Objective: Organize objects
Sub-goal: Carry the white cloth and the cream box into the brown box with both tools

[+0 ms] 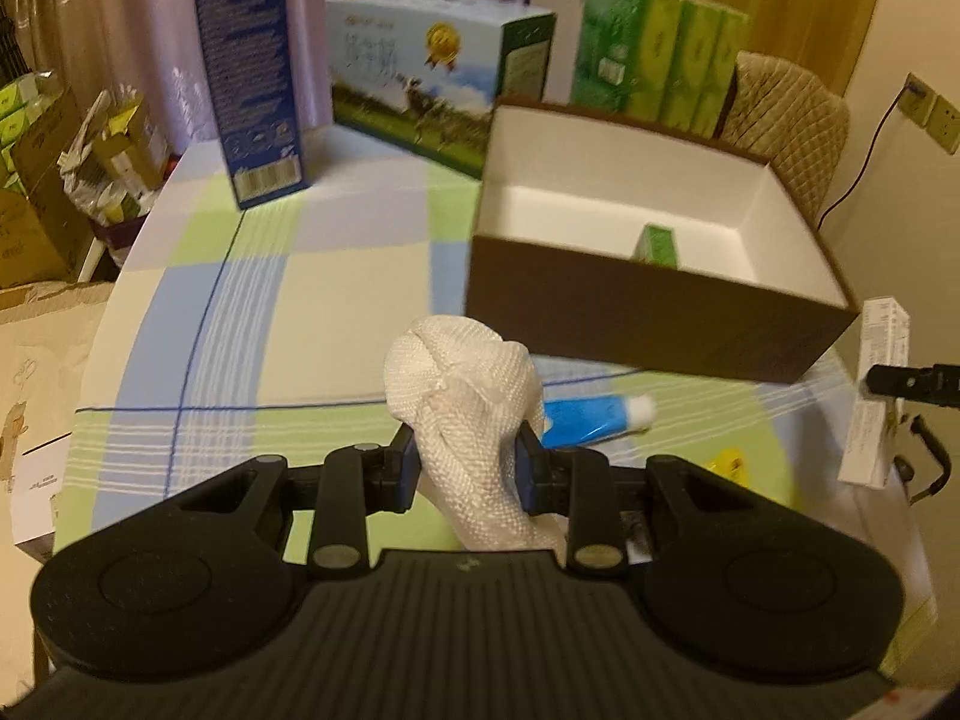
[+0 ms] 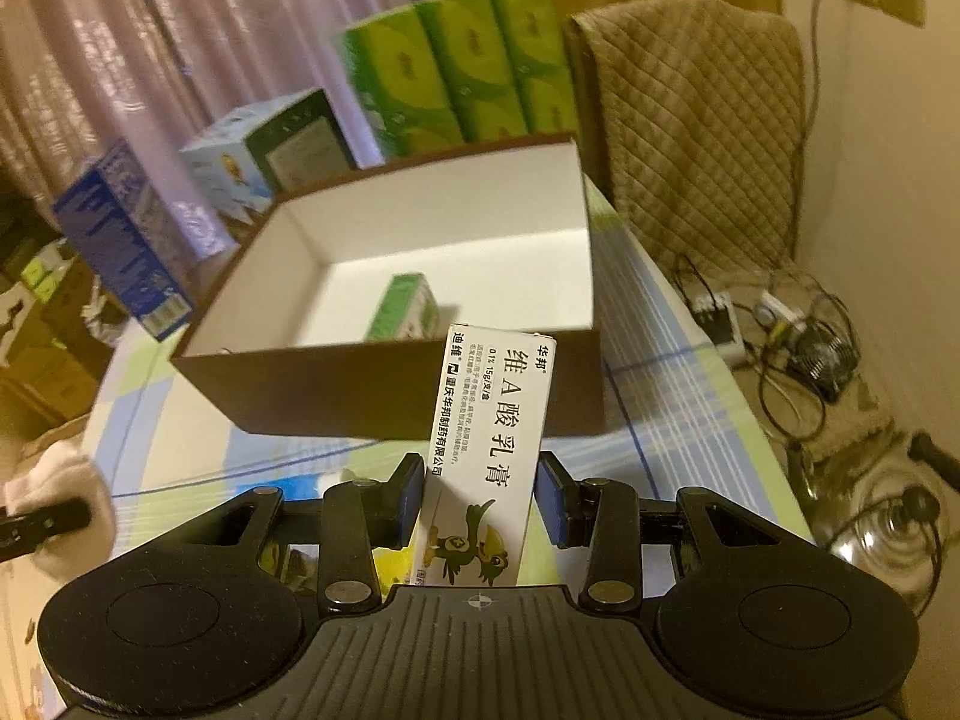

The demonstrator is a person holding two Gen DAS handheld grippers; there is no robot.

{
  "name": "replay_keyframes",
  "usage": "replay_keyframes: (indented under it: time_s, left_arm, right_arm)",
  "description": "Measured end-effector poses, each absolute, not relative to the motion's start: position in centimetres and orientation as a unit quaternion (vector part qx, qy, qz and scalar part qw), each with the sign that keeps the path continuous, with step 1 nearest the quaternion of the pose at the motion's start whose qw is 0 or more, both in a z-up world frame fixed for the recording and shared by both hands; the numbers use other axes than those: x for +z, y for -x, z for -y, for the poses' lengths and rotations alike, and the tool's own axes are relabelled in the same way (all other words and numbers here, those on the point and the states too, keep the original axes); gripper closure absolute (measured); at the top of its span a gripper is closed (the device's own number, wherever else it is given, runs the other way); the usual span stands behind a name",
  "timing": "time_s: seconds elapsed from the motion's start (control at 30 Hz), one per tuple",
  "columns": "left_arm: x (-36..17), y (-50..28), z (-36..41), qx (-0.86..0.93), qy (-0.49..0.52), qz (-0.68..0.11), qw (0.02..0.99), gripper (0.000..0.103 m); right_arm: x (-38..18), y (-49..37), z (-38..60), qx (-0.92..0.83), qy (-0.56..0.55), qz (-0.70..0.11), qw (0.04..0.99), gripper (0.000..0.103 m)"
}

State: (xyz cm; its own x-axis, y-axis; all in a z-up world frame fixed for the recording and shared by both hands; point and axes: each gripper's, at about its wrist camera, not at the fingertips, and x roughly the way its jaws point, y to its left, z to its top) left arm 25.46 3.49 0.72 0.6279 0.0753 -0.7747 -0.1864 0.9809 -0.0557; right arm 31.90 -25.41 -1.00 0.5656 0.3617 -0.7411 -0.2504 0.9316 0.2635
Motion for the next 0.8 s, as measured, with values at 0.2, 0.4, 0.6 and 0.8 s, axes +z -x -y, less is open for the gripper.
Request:
replay_keyframes:
  time_s: [0.2,0.4,0.6,0.8]
  left_arm:
    - [2.0,-26.7,-0.1,0.067,0.062,-0.406,0.909,0.077]
    - [3.3,-29.1,2.4,0.051,0.047,-0.393,0.917,0.077]
    - [4.4,-32.3,3.7,0.026,0.024,-0.378,0.925,0.077]
    - [5.2,-36.3,4.0,0.008,0.007,-0.366,0.93,0.077]
  right_arm:
    - [0.5,-32.5,25.7,0.212,-0.06,-0.415,0.883,0.066]
    - [1.9,-33.5,25.7,0.235,-0.066,-0.398,0.884,0.066]
    - [3.4,-35.4,25.0,0.237,-0.075,-0.379,0.891,0.066]
    - [5.1,-38.1,23.6,0.231,-0.08,-0.36,0.9,0.066]
